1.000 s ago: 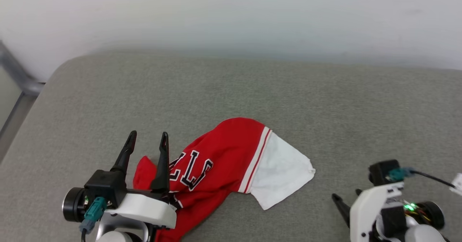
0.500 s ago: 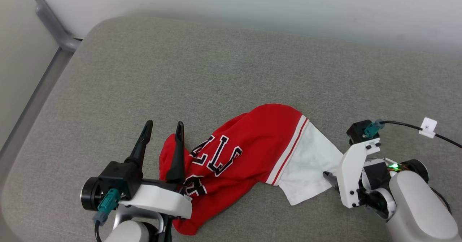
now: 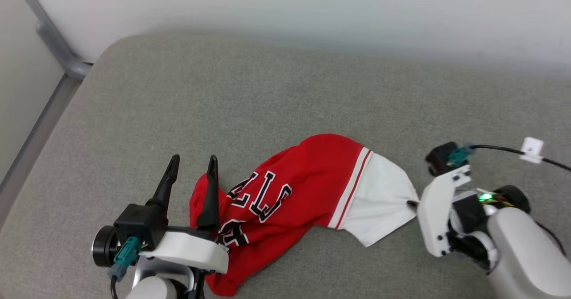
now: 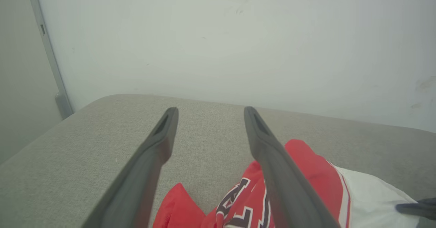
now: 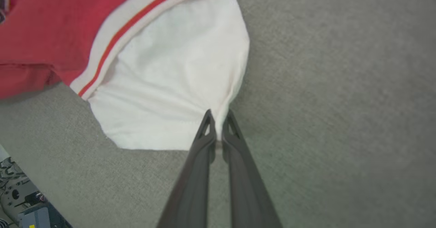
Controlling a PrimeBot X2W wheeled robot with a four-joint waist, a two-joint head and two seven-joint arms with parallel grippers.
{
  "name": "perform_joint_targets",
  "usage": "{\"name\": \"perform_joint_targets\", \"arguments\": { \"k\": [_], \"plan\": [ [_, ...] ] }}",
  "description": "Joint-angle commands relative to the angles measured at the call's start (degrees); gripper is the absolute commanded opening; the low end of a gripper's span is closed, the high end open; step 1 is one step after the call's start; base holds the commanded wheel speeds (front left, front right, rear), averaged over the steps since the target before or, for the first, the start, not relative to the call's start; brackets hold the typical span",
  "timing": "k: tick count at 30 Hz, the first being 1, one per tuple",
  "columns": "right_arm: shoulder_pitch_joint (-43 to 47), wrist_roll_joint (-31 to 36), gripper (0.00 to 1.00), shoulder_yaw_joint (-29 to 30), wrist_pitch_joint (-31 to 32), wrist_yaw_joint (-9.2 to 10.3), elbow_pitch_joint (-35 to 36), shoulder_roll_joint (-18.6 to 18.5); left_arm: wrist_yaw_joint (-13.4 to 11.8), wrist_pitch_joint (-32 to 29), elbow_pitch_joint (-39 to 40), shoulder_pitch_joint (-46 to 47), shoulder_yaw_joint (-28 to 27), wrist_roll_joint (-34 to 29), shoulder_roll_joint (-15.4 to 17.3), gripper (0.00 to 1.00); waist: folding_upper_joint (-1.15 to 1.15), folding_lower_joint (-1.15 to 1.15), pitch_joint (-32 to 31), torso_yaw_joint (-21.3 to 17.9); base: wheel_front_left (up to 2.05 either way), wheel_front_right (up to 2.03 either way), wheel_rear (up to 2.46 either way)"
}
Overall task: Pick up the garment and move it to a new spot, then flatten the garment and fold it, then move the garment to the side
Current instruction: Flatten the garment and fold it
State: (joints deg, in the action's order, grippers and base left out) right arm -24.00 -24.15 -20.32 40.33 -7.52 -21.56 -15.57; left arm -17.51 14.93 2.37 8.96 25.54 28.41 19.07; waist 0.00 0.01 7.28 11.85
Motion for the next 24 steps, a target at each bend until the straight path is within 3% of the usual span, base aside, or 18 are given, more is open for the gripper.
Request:
{"name": "perform_joint_targets", "arguments": {
  "k": [1,6,10,18,24],
  "plan": [
    [1.91,-0.14,0.00,1.00,-0.50,0.06,1.25,-1.14,0.11,0.32,0.00,-0.98,-0.28,0.12,0.27,1.00,0.00,-0.01,-1.50,-1.10,0.00,0.00,0.00],
    [8.37,1.20,0.00,8.54,-0.35,0.06,8.01,-4.83,-0.54,0.20,0.74,-3.13,-0.78,0.36,1.13,1.00,0.00,-0.01,-4.01,-2.44,0.00,0.00,0.00],
    [14.67,3.23,0.00,16.93,0.52,0.07,11.43,-5.57,-0.97,-0.33,1.52,-4.34,-0.92,0.55,1.64,1.00,0.00,-0.01,-5.22,-3.13,0.00,0.00,0.00],
    [22.12,7.15,0.00,33.66,-2.38,0.06,13.16,-2.76,-1.68,-1.38,2.74,-5.44,-1.45,1.09,2.92,1.00,0.00,-0.01,-5.62,-3.60,0.00,0.00,0.00],
    [25.37,10.58,0.00,40.04,-6.91,0.06,10.62,2.76,-2.34,-2.23,3.06,-6.30,-1.95,1.44,3.47,1.00,0.00,-0.01,-5.43,-3.81,0.00,0.00,0.00]
  ]
}}
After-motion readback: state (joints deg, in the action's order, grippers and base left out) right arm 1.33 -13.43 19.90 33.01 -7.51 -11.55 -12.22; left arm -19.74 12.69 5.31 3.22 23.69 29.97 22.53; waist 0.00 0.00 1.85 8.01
